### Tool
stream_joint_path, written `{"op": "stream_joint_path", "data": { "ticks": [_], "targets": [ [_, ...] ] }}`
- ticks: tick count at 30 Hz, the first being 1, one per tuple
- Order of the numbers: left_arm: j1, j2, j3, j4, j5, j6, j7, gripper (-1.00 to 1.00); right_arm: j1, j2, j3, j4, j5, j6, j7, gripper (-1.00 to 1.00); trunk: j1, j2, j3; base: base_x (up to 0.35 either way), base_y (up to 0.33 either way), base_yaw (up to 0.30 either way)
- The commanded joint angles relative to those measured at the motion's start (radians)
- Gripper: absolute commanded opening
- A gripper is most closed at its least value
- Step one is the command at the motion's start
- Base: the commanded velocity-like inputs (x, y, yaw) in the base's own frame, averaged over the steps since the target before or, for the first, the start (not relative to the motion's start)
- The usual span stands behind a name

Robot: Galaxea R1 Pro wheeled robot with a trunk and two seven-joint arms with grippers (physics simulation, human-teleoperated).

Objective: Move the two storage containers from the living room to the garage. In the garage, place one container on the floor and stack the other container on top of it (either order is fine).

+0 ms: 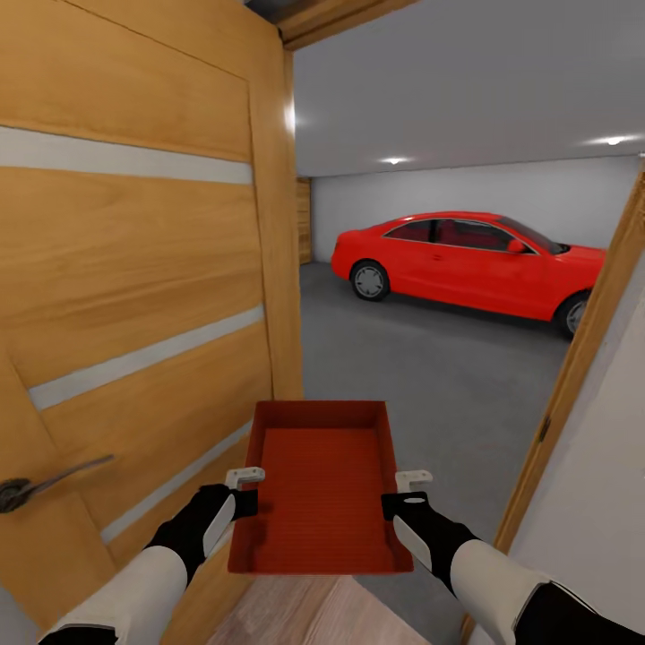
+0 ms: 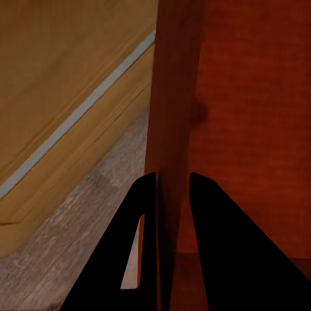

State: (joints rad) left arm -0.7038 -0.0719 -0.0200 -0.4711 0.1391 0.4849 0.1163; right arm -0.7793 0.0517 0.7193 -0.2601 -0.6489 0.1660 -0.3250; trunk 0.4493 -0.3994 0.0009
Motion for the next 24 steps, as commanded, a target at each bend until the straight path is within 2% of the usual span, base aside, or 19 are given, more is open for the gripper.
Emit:
{"op": "stream_joint_path", "data": {
  "ticks": [1, 24],
  "targets": [
    [0.001, 0.0, 0.003, 0.0, 0.019, 0.004, 0.011, -1.0, -0.001, 0.0, -0.031, -0.003, 0.029, -0.003, -0.085, -1.0, 0.001, -0.001, 0.0, 0.233, 0.15, -0.277],
    [0.001, 0.0, 0.003, 0.0, 0.019, 0.004, 0.011, -1.0, -0.001, 0.0, -0.031, -0.002, 0.029, -0.003, -0.085, -1.0, 0.001, -0.001, 0.0, 0.226, 0.146, -0.277]
  ]
}}
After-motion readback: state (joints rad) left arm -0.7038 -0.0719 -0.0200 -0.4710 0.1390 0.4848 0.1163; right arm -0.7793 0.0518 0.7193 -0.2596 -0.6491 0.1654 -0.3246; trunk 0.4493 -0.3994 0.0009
